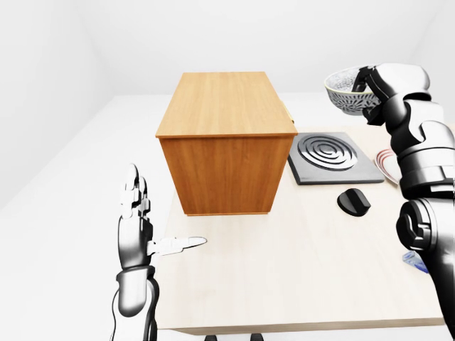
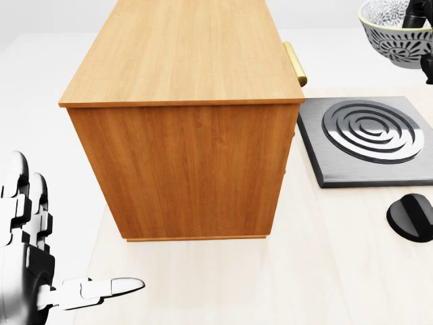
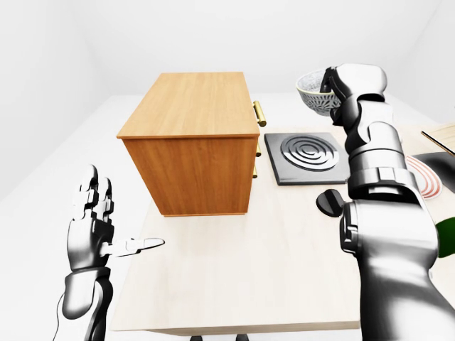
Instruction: Put the bowl on the top of the cabinet.
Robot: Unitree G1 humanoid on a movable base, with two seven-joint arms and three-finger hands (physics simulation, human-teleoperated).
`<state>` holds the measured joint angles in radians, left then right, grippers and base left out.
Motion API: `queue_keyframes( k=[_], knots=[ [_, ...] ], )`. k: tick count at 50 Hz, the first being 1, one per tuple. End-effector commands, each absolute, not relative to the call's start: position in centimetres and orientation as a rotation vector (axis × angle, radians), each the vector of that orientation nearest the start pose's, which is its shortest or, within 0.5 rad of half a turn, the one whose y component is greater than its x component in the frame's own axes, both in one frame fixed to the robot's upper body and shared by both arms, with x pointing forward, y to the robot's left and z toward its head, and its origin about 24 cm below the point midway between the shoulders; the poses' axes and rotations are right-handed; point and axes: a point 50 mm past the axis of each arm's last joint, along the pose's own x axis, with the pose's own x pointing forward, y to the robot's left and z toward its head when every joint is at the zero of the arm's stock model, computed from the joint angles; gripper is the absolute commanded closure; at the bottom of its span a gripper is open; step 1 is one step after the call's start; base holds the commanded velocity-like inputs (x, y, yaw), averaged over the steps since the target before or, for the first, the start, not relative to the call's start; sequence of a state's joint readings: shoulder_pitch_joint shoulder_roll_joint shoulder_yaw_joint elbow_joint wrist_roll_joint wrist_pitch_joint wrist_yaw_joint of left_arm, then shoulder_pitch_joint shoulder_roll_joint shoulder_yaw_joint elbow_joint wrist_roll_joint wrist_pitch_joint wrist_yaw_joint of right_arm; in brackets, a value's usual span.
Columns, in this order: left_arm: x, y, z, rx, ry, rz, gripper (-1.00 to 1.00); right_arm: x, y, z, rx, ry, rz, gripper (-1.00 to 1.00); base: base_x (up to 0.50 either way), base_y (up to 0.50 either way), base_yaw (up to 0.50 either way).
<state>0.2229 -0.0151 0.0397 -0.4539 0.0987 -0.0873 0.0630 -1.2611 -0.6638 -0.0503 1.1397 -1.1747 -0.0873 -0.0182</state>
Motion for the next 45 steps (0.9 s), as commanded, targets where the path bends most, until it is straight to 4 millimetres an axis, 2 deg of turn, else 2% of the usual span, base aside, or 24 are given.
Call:
queue_keyframes(
  k=[1,5,13,23,29,41,45],
  knots=[
    [20.2,17.2,10.5,0.100,-0.320,0.169,-1.00,40.4,-27.4,31.9,-1.606,-0.126,-0.471,1.00,0.00,0.00,0.00],
    [20.2,17.2,10.5,0.100,-0.317,0.169,-1.00,40.6,-26.5,32.7,-1.626,-0.150,-0.467,1.00,0.00,0.00,0.00],
    [20.3,17.2,10.5,0.097,-0.320,0.166,-1.00,41.2,-22.9,34.5,-1.698,-0.259,-0.456,1.00,0.00,0.00,0.00],
    [20.2,17.1,10.5,0.096,-0.320,0.163,-1.00,41.4,-18.9,36.6,-1.687,-0.360,-0.446,1.00,0.00,0.00,0.00],
    [20.2,17.1,10.6,0.094,-0.320,0.162,-1.00,41.3,-15.4,37.7,-1.658,-0.477,-0.416,1.00,0.00,0.00,0.00],
    [20.1,17.2,10.7,0.086,-0.328,0.164,-1.00,41.2,-8.8,37.3,-1.647,-0.616,-0.300,1.00,0.00,0.00,0.00],
    [20.1,17.2,10.7,0.085,-0.325,0.162,-1.00,41.0,-7.8,37.4,-1.647,-0.641,-0.286,1.00,0.00,0.00,0.00]
  ],
)
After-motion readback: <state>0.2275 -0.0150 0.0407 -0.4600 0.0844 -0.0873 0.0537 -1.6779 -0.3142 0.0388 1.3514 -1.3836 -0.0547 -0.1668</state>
